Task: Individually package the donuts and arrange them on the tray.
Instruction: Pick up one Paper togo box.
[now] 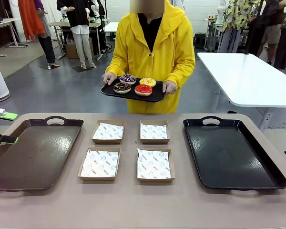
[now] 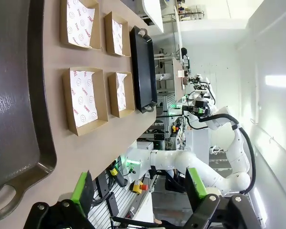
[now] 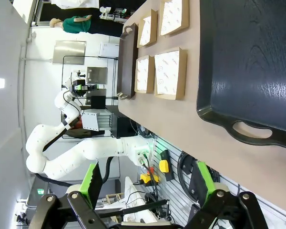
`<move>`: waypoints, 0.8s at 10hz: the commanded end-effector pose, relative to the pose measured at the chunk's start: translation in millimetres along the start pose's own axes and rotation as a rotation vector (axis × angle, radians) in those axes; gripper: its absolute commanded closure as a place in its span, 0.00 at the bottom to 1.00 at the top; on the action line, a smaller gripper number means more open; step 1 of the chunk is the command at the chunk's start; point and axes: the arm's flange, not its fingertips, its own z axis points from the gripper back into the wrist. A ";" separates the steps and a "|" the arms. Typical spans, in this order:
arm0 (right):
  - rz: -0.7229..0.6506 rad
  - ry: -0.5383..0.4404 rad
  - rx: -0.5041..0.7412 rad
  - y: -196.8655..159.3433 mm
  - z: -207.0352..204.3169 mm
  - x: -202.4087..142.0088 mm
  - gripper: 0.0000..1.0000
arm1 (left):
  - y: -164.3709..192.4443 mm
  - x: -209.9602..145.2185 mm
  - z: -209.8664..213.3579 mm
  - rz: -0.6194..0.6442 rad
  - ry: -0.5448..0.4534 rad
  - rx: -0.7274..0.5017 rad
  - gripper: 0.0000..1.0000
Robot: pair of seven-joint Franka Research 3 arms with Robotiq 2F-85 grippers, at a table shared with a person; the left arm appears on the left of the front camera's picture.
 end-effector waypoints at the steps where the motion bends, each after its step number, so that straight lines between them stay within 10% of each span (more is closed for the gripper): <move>1: 0.002 -0.011 0.003 0.0 0.8 1.8 0.00 | -0.4 0.1 0.8 0.001 -0.007 -0.023 0.00; 8: 0.002 -0.011 0.003 0.0 0.8 1.8 0.00 | -0.4 0.1 0.8 0.001 -0.007 -0.023 0.00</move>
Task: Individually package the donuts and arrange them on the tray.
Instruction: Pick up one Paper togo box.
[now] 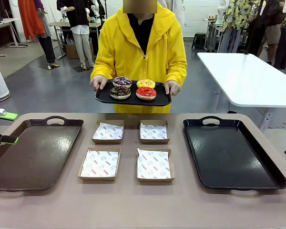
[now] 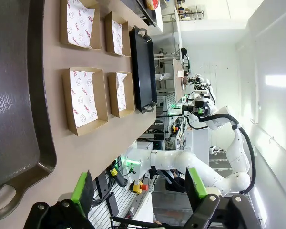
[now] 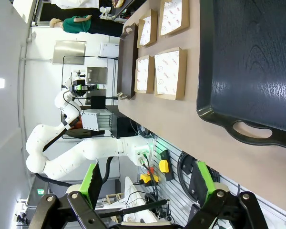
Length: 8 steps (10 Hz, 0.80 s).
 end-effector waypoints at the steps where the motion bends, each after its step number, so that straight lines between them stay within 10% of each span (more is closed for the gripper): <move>1: 0.002 -0.011 0.003 0.0 0.8 1.8 0.00 | -0.4 0.1 0.8 0.001 -0.007 -0.023 0.00; 8: 0.002 -0.011 0.003 0.0 0.8 1.8 0.00 | -0.4 0.1 0.8 0.001 -0.007 -0.023 0.00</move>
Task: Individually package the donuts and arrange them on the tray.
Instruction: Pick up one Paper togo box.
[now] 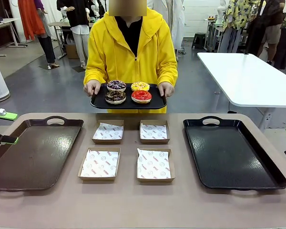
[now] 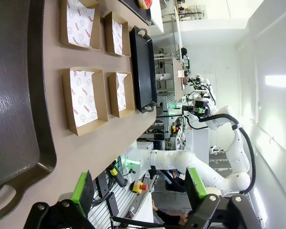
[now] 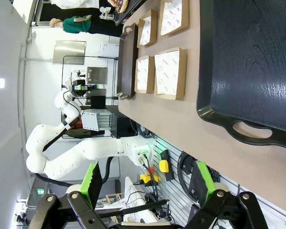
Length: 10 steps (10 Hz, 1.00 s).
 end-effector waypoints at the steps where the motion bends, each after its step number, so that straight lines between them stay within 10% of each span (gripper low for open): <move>1: 0.002 -0.011 0.003 0.0 0.8 1.8 0.00 | -0.4 0.1 0.8 0.001 -0.007 -0.022 0.00; 7: 0.000 0.000 0.000 0.0 0.0 0.0 0.00 | -0.4 0.1 0.8 0.001 -0.007 -0.022 0.00; 10: 0.008 -0.080 -0.197 81.0 -28.2 45.8 0.00 | -0.4 0.1 0.8 0.001 -0.007 -0.022 0.00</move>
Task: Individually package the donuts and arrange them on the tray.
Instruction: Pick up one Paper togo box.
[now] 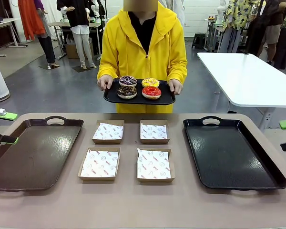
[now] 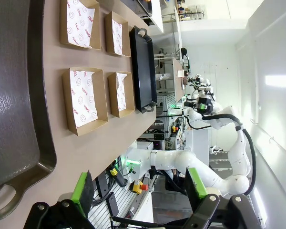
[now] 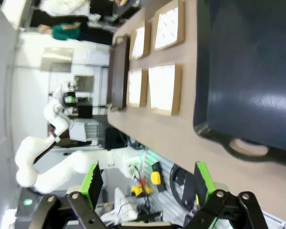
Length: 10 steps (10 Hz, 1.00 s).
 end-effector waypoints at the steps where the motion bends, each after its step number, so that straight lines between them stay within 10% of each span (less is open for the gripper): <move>1: -0.007 -0.047 -0.147 89.5 -22.0 41.0 0.00 | -0.4 0.2 1.0 0.001 -0.007 -0.022 0.00; 5: -0.040 -0.047 -0.437 193.2 -122.2 109.3 0.00 | -0.4 0.2 1.0 0.001 -0.007 -0.022 0.00; 10: -0.011 -0.064 -0.740 165.9 -251.4 128.4 0.00 | -0.4 0.2 1.0 0.001 -0.007 -0.022 0.00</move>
